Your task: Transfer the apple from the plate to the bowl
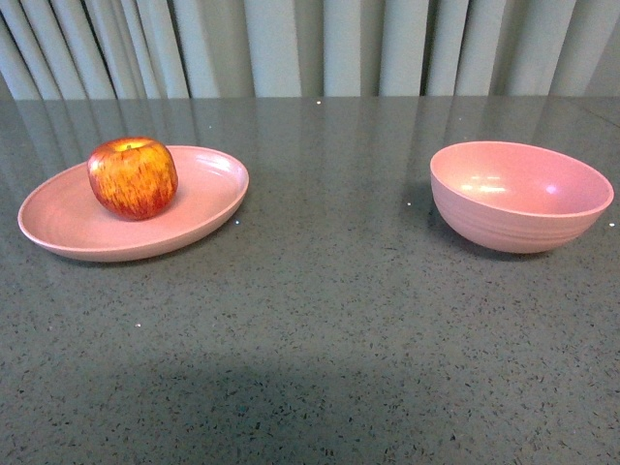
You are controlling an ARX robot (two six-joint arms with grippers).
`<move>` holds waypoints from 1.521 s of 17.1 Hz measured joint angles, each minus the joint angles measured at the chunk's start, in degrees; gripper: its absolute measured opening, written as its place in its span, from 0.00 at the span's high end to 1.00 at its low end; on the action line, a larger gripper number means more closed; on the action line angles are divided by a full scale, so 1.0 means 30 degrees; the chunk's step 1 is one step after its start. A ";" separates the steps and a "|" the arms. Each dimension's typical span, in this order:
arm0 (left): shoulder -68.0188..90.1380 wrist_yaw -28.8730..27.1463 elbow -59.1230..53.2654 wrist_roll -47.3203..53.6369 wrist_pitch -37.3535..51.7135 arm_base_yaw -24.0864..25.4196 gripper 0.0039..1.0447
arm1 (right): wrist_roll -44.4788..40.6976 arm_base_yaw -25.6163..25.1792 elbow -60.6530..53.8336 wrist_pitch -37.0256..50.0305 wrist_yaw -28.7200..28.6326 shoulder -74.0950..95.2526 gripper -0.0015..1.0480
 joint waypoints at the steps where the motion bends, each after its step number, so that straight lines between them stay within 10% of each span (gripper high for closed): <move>1: 0.0000 0.0000 0.0007 0.0000 0.0000 0.0000 0.06 | 0.0000 0.0000 0.0000 0.0000 0.0000 0.0000 0.06; 26: 0.0000 0.0000 0.0007 0.0000 0.0000 0.0000 0.06 | 0.0000 0.0000 0.0000 0.0000 0.0000 0.0000 0.06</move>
